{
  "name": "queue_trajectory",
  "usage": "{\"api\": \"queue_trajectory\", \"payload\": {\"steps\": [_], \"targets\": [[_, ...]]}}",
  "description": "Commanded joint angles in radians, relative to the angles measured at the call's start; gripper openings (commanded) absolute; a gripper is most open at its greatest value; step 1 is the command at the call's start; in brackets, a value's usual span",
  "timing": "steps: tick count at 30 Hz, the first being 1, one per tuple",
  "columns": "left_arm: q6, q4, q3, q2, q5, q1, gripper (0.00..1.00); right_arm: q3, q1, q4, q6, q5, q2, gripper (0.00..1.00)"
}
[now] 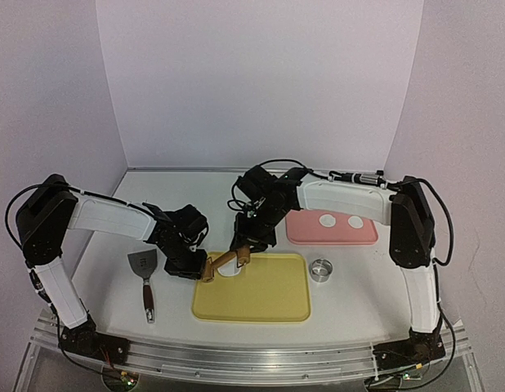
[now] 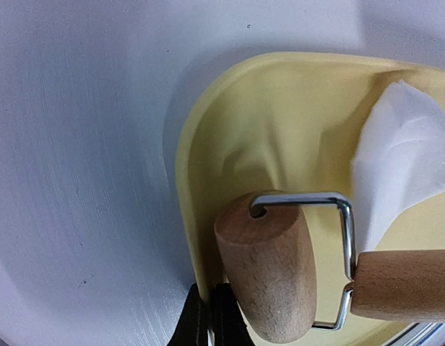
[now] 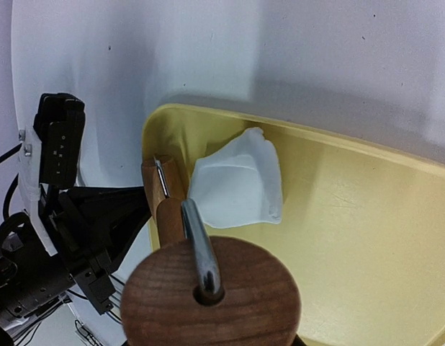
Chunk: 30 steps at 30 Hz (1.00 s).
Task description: Roll out the dumpling wrappers from the dough
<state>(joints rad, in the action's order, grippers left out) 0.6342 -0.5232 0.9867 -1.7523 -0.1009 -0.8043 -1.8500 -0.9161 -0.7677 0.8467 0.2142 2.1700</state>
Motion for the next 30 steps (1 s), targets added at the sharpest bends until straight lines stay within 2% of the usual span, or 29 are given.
{"api": "queue_trajectory", "payload": {"steps": [1,9,20,25,30], "targets": [[-0.026,-0.073,-0.025,-0.047,0.022,-0.020,0.00,0.080,-0.016,-0.170,-0.018,-0.193,0.120,0.00],[0.029,-0.108,-0.025,-0.031,0.071,-0.019,0.00,0.063,-0.016,-0.167,-0.053,-0.138,-0.002,0.00],[0.012,-0.110,-0.015,-0.030,0.082,-0.019,0.00,0.127,-0.017,-0.167,-0.080,-0.039,-0.307,0.00],[0.013,-0.111,-0.022,-0.021,0.081,-0.019,0.00,0.124,-0.016,-0.165,-0.086,-0.050,-0.352,0.00],[0.014,-0.109,-0.024,-0.010,0.077,-0.019,0.00,0.094,-0.016,-0.159,-0.108,-0.096,-0.311,0.00]]}}
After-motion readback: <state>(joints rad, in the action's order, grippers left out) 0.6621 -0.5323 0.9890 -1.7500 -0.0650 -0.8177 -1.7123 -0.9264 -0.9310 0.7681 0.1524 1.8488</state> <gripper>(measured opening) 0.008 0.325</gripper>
